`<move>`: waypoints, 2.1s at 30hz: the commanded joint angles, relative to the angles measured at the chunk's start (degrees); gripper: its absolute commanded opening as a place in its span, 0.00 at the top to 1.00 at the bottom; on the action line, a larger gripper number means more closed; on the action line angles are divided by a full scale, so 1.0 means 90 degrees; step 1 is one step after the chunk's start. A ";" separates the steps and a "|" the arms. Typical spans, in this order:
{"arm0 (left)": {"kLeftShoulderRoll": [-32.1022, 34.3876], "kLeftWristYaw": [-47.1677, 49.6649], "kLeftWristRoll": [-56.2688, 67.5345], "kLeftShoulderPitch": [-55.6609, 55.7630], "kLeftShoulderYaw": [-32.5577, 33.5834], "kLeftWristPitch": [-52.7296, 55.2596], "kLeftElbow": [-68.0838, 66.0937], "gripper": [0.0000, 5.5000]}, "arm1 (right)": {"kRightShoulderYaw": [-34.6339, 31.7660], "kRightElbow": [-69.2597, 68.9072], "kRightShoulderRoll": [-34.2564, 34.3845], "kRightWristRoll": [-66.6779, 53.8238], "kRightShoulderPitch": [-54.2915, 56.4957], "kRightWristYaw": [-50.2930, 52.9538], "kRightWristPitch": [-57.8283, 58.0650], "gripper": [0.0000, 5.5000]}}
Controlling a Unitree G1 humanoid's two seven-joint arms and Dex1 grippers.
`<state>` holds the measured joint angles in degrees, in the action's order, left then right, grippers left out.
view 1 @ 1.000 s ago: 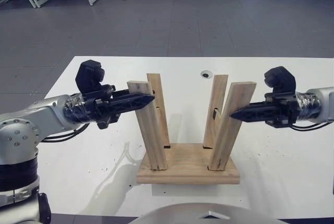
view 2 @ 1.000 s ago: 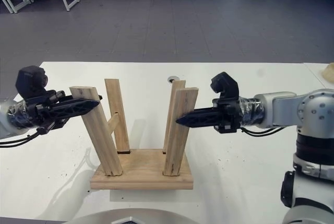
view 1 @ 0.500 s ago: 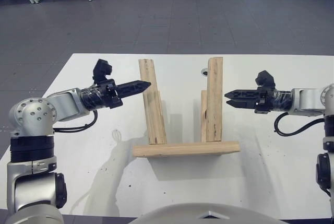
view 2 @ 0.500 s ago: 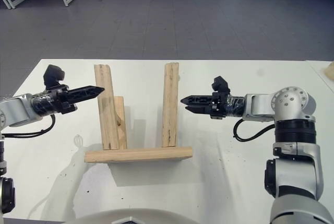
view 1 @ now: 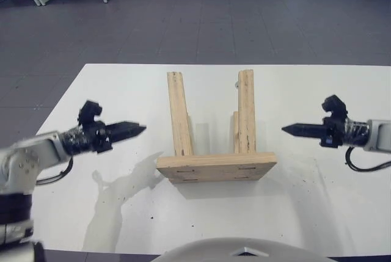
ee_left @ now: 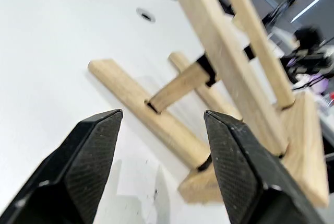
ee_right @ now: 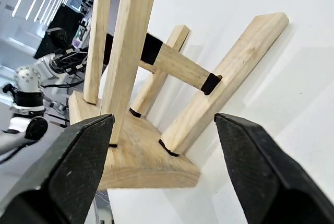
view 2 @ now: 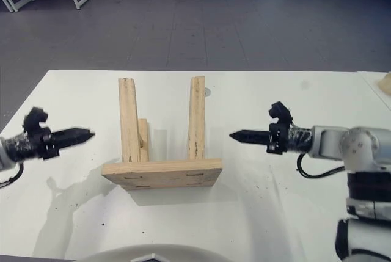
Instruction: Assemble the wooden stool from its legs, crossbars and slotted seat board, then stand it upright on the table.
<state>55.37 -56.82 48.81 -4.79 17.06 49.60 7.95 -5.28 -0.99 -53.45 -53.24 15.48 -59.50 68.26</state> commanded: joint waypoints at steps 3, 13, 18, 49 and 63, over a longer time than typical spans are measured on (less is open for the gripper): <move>0.0224 -0.0746 -0.1651 -0.1719 -0.0357 -0.1888 0.1255 0.42 | 0.0775 -0.0787 -0.0606 0.1398 -0.1209 -0.1075 -0.1945 0.30; -0.0427 -0.0472 -0.2080 -0.0593 -0.1388 -0.2286 0.1532 0.38 | 0.1501 -0.1547 0.0029 0.2005 -0.0803 -0.1142 -0.2706 0.25; -0.0587 -0.0273 -0.2055 -0.0358 -0.1528 -0.1988 0.1560 0.37 | 0.1820 -0.1676 0.0476 0.2086 -0.0409 -0.0935 -0.2629 0.28; 0.1001 0.1775 0.6805 0.2816 -0.0806 0.2965 -0.0419 0.65 | 0.4249 0.1669 -0.1952 -0.6639 0.4213 -0.0673 0.2693 0.64; -0.0470 0.4294 0.7129 0.4246 -0.1778 0.3325 -0.3203 0.35 | 0.8464 0.5905 -0.0274 -0.6636 0.6438 -0.1447 0.2693 0.41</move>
<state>51.62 -20.62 112.96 32.03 0.45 78.82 -19.36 70.13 50.44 -56.38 -112.37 71.60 -72.69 92.46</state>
